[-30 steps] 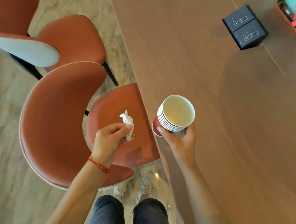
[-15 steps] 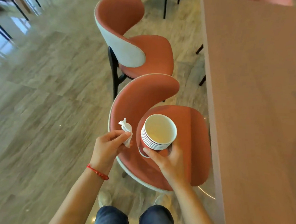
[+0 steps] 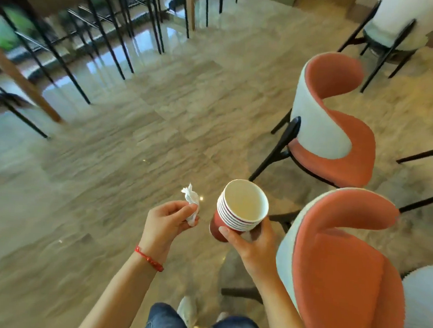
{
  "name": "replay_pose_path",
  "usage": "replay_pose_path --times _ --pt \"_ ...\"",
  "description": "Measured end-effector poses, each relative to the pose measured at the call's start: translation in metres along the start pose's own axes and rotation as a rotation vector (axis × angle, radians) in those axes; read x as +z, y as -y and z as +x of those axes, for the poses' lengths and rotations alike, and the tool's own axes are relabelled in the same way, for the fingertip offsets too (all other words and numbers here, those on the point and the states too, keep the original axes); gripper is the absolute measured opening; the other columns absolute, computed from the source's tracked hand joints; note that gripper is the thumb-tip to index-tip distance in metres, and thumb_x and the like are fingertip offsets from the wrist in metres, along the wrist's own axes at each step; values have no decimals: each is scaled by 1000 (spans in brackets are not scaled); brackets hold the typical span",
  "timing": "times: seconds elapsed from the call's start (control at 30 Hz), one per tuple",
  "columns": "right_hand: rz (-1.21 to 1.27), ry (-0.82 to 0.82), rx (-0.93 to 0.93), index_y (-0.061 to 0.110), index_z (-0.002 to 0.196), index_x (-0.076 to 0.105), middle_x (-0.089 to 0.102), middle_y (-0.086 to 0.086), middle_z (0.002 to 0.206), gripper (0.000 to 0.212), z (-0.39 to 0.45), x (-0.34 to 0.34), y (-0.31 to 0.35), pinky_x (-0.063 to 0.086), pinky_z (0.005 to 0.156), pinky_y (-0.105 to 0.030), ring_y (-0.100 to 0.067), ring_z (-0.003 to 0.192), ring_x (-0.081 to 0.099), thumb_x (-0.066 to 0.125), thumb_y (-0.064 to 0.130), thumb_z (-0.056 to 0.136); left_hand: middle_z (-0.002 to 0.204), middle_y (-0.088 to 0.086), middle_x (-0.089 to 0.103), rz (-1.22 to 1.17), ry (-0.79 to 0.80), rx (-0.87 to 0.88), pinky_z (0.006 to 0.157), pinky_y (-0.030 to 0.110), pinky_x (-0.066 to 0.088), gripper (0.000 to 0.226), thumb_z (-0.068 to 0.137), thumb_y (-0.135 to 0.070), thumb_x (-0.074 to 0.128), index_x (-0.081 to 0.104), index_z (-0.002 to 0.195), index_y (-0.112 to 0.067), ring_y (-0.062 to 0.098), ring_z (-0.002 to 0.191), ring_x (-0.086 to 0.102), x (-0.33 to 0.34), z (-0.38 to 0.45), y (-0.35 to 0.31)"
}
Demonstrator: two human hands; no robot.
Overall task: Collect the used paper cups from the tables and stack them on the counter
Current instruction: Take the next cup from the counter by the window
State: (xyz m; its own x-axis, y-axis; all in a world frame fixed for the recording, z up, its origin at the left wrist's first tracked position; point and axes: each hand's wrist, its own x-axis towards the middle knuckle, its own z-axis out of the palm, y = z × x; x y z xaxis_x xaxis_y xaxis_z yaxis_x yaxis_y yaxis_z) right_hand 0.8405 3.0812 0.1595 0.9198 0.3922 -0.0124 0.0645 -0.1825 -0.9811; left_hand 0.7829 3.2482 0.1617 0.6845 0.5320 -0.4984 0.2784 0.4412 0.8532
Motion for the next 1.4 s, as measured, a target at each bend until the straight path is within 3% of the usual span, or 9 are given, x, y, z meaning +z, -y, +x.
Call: replay_pose_path --times 0.1,0.23,0.47,0.73,0.83,1.0,1.13,1.27,1.4 --pt "97 133 81 36 109 49 60 27 103 58 29 27 4 43 79 -4 14 102 55 76 31 57 66 7 64 -62 -89 18 69 29 55 17 80 -6 65 72 65 -8 17 65 59 -23 9 -15" --pt "117 225 51 33 110 53 63 31 105 64 70 57 -3 47 79 -9 5 102 59 87 29 57 64 5 66 -138 -191 41 68 27 55 22 80 -4 65 73 61 -12 15 62 60 -44 31 -25" --pt "199 251 32 18 116 57 69 4 105 64 161 69 -7 51 85 -23 -12 102 64 82 18 57 65 5 65 -160 -273 80 67 27 56 13 80 -5 66 71 68 -7 18 62 60 -28 100 -66" --pt "199 233 50 22 114 57 69 6 105 65 259 57 -3 51 87 -25 -12 103 64 85 27 55 63 4 65 -119 -226 106 64 23 56 6 80 -7 66 70 77 -3 13 59 61 13 172 -112" --pt "201 211 74 23 111 59 70 9 104 68 286 63 -5 51 85 -23 -12 102 64 84 38 51 64 4 65 -104 -211 94 66 24 56 7 81 -8 66 71 76 -5 14 60 61 20 199 -123" --pt "191 160 92 22 112 59 70 9 105 68 336 79 -12 51 88 -29 -12 103 64 84 39 51 64 3 68 -59 -162 76 62 23 56 7 79 -11 68 73 74 -9 13 61 64 24 260 -149" --pt "197 85 99 24 109 59 70 9 104 65 388 97 -8 51 85 -23 -13 102 65 84 38 51 66 4 70 -59 -115 51 61 23 56 15 78 -9 69 74 65 -13 14 63 66 26 324 -178" --pt "200 -22 84 31 110 58 68 15 106 61 446 112 4 51 87 -22 -9 103 64 82 38 54 64 3 68 11 -15 51 63 24 56 8 79 -8 68 72 72 -8 15 62 64 37 394 -220" --pt "220 -152 84 33 110 59 68 13 108 60 495 119 13 50 91 -30 -10 104 63 82 40 55 64 6 65 59 83 86 62 24 57 15 80 -6 67 72 66 -7 15 60 64 53 455 -264"
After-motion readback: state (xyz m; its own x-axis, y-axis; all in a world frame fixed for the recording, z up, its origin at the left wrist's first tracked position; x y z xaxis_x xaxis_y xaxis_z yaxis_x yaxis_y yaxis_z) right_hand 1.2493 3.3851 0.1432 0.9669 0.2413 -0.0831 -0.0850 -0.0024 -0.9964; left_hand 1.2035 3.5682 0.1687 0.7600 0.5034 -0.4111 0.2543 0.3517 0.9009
